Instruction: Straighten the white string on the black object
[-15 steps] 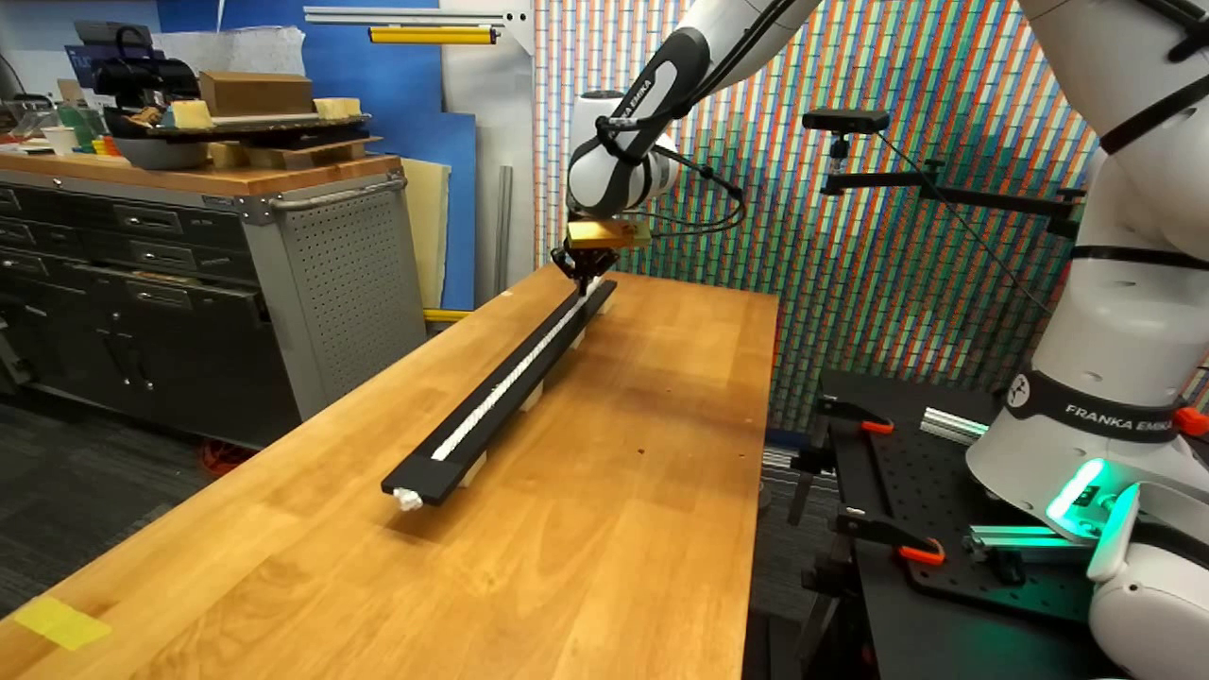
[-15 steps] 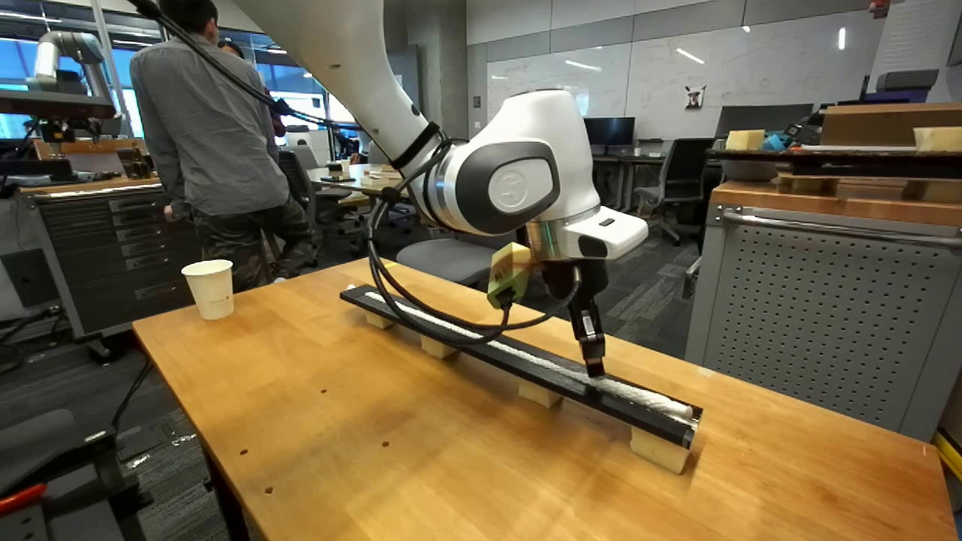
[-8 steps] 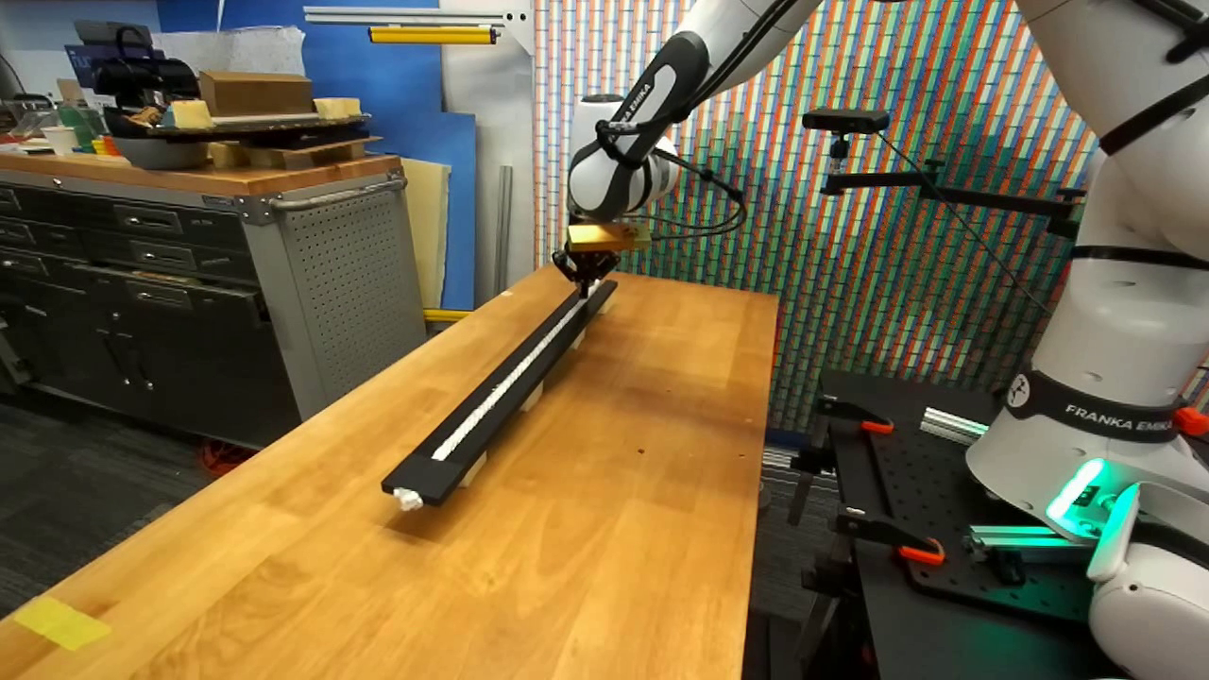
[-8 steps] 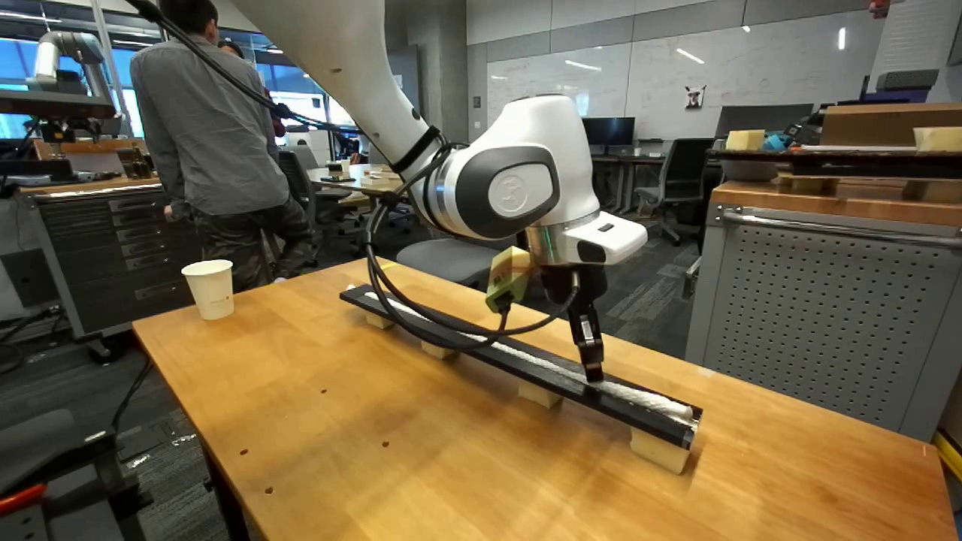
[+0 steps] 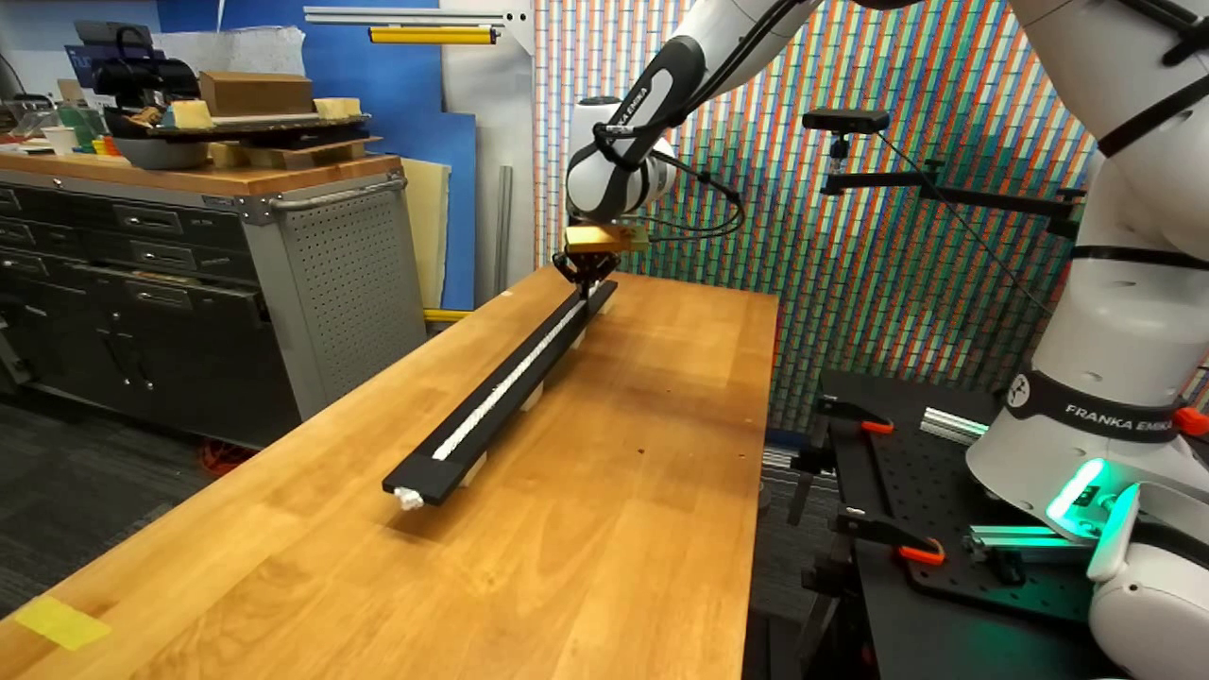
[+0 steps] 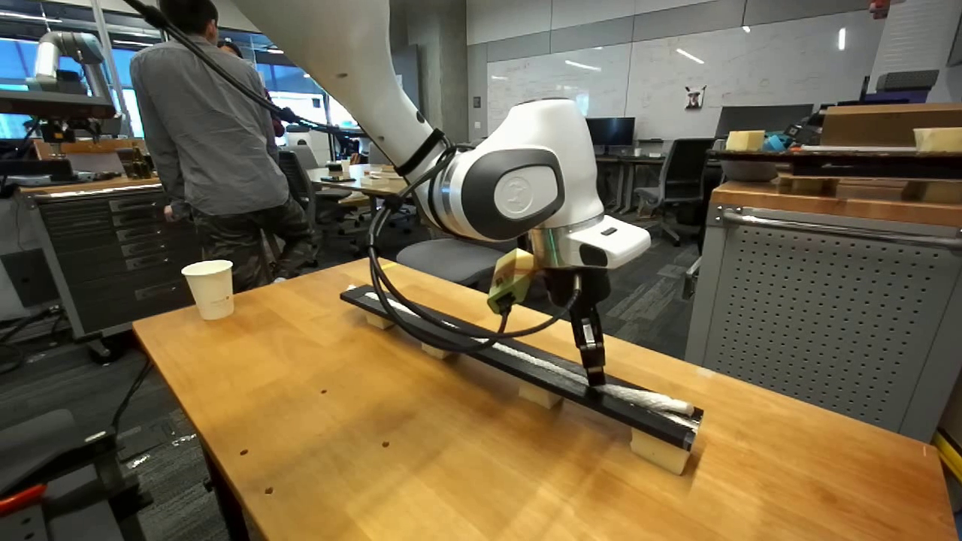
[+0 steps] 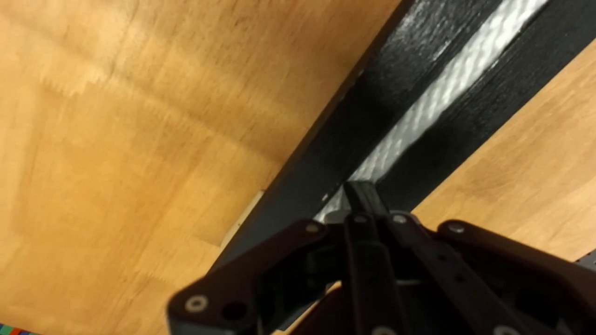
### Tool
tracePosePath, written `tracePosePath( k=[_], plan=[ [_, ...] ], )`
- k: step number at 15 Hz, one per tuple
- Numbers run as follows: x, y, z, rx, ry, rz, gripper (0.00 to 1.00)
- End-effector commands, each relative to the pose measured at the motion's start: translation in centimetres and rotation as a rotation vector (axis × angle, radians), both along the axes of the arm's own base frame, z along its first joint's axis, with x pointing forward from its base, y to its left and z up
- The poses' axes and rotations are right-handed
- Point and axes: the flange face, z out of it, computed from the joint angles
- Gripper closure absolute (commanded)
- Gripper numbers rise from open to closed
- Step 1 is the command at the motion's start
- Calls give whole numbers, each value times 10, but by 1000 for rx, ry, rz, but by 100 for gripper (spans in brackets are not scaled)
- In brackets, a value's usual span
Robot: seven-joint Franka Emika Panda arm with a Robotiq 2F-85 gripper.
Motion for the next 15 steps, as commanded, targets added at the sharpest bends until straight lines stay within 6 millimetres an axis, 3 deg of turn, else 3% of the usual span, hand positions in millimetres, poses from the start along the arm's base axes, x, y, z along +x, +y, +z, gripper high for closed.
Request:
tracePosePath(
  k=[1, 7, 15],
  plan=[
    [2, -11, 2, -1, -7, -31, 100],
    [0, -22, 15, -14, -48, -66, 100],
    [0, -31, 9, -13, -34, -90, 100]
  ],
)
